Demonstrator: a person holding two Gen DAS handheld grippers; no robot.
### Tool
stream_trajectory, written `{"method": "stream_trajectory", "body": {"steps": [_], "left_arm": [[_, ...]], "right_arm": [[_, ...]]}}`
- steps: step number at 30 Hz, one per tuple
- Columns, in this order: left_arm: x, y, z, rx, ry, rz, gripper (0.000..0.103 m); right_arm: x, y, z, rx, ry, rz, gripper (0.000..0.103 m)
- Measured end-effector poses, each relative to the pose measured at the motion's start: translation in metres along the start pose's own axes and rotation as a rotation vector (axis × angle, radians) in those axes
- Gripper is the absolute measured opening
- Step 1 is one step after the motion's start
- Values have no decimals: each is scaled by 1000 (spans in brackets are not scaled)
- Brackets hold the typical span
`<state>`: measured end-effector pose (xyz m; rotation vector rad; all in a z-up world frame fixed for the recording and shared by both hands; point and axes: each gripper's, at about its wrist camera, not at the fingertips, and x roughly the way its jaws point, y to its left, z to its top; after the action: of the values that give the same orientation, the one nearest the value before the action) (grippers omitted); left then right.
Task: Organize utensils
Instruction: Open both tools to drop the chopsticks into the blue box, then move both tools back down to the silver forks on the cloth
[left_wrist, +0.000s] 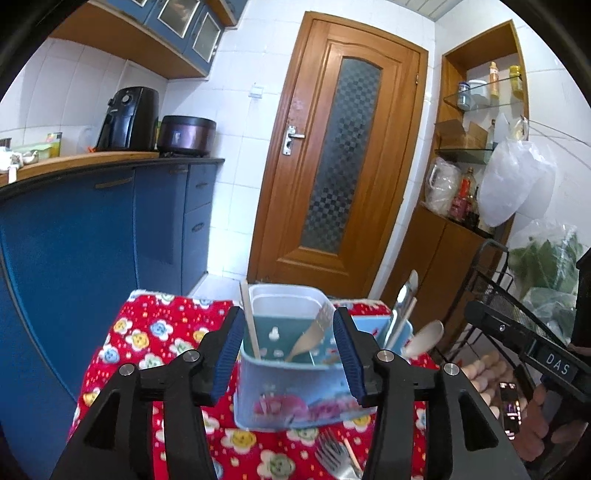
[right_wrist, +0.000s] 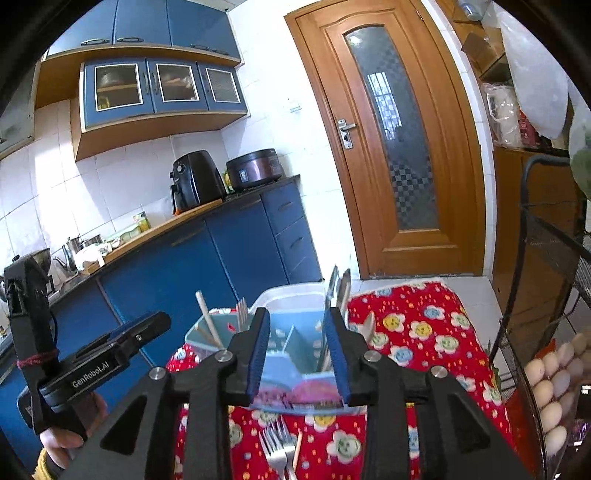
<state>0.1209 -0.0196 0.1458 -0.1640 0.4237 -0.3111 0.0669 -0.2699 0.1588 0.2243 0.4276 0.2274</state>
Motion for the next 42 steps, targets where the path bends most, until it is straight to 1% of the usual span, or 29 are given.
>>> {"method": "stream_trajectory", "body": {"steps": [8,16,24,29,36,42], "left_arm": [[-19,-4,-23,-14,55,-14,54],[-20,-10,-54,-45,152,-34,54],[-11,-12,-82,-103,253,-41,54],[-3,-16,-95,-124,306,-38,54],[16,-24,-118,-162,408,-61,54],[32,-30,-136,-191,485,-66,54]], "right_arm": [[-13,-7,-30,19,56,-16,36],[-20,-19,-57,33,122,-36,39],[-20,-36,-81,50,186,-58,40],[-19,-47,-91,70,206,-60,40],[-15,-61,-103,99,239,-61,40],[-12,-68,-111,110,252,-55,40]]}}
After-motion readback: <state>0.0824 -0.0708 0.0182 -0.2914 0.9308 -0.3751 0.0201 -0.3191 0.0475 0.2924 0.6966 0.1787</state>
